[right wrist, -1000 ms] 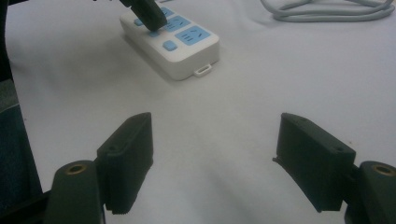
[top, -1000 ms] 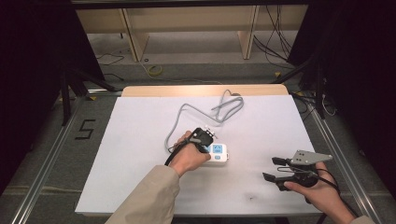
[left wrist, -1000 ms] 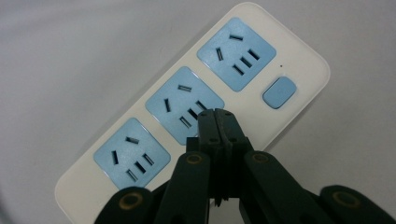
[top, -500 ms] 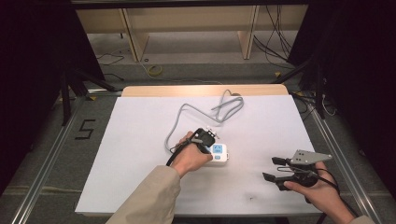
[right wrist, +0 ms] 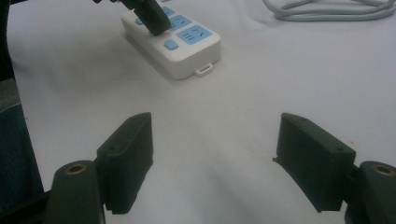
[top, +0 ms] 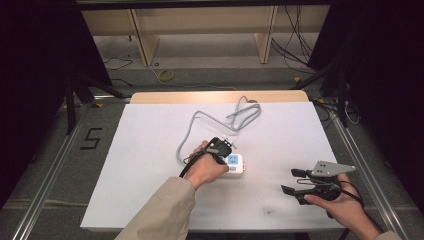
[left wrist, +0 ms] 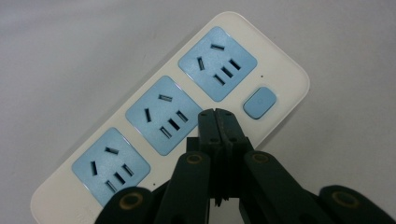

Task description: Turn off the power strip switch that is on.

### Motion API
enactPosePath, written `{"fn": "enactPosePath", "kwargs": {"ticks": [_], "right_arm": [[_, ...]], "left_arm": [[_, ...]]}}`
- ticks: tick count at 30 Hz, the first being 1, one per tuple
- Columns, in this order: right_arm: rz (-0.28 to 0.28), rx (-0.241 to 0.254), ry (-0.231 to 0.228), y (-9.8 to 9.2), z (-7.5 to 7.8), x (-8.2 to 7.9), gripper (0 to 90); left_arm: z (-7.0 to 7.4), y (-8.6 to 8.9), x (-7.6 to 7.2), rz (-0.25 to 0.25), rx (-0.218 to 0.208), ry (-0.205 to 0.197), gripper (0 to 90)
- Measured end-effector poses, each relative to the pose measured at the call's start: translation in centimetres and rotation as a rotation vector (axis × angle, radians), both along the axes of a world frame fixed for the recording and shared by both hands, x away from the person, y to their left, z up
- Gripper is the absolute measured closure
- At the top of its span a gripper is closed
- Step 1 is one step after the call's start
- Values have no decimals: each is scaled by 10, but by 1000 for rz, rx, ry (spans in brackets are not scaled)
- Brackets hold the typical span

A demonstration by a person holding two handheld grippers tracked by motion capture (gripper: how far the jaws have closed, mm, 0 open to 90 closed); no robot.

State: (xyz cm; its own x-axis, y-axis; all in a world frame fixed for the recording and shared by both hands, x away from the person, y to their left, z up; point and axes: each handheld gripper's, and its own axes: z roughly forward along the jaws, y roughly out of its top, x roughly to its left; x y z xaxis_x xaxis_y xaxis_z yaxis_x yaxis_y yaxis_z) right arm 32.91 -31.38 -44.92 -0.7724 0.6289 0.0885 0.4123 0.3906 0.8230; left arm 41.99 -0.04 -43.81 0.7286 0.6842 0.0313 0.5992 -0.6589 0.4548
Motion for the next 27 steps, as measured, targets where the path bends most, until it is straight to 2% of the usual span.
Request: {"fn": "enactPosePath", "kwargs": {"ticks": [3,6,10,13,16,20,27], "right_arm": [[2,1,-1,0,0,0,277],[2,-1,1,1,0,0,277],[1,3,-1,1,0,0,277],[1,2,0,0,0,0,277],[1,2,0,0,0,0,276],[4,0,3,0,-1,0,276],[5,1,3,0,0,-1,276]], "left_arm": [[0,2,1,11,-14,7,900],[0,1,0,5,2,5,900],[0,1,0,6,-5,6,900],[0,1,0,-3,9,2,900],[0,2,1,10,-15,8,900],[0,1,0,-2,7,4,900],[-1,1,0,-3,7,-1,900]]}}
